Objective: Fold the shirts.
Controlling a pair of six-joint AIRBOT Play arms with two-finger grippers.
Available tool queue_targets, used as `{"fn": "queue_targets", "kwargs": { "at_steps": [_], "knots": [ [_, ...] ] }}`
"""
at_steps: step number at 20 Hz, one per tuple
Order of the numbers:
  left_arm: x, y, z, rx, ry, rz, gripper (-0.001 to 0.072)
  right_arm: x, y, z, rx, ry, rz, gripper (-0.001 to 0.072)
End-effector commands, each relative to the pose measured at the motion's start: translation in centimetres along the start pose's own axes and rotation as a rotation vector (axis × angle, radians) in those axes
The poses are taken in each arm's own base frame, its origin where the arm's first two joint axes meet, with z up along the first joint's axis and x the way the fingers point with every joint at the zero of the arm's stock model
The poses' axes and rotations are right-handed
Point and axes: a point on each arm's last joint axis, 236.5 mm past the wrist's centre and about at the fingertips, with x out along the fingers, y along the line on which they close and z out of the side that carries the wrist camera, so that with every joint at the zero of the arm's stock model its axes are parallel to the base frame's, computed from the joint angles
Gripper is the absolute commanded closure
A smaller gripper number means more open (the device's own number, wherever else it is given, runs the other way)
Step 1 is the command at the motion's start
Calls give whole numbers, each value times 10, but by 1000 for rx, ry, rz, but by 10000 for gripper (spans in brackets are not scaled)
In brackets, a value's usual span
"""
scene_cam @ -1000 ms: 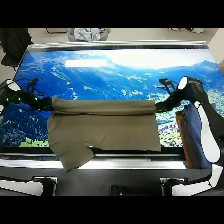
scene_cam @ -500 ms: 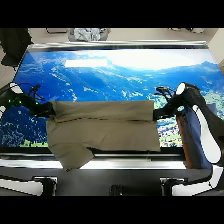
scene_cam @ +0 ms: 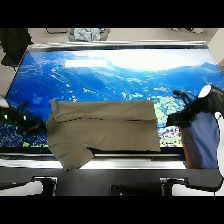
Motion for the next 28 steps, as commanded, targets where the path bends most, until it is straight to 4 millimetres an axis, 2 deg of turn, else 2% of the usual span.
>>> {"fn": "queue_targets", "kwargs": {
  "at_steps": [1,3,7,10,11,13,14,16,21,22,23,24,25,26,28],
  "knots": [
    [53,11,-75,-41,72,-31,187,24,9,-29,7,20,43,89],
    [69,11,-91,-37,56,-32,187,32,14,-40,-11,54,69,89],
    [88,-15,-97,-92,43,-158,189,34,14,-42,-28,58,70,88],
    [102,-21,-100,-97,39,-160,214,39,17,-45,-32,63,84,88],
    [104,-21,-100,-105,36,-153,318,43,21,-48,-35,67,104,87],
    [106,-21,-97,-107,23,-145,597,54,38,-54,-37,61,173,75],
    [106,-21,-95,-107,17,-143,678,61,48,-56,-39,52,215,67],
    [106,-20,-94,-107,11,-142,679,74,63,-61,-11,42,279,66],
    [105,-20,-92,-86,-1,-140,680,96,70,-73,84,58,307,74],
    [105,-20,-91,-87,-8,-139,679,99,72,-77,111,70,309,123],
    [105,-20,-90,-87,-12,-138,680,104,73,-82,141,83,312,228],
    [105,-19,-89,-87,-17,-137,679,107,73,-85,150,88,312,372],
    [104,-19,-87,-79,-22,-136,680,108,72,-86,148,89,306,582],
    [101,-20,-83,-56,-34,-135,680,107,71,-83,138,76,302,667],
    [82,-23,-66,-19,-104,-130,681,97,68,-73,73,27,281,668]
  ]
}}
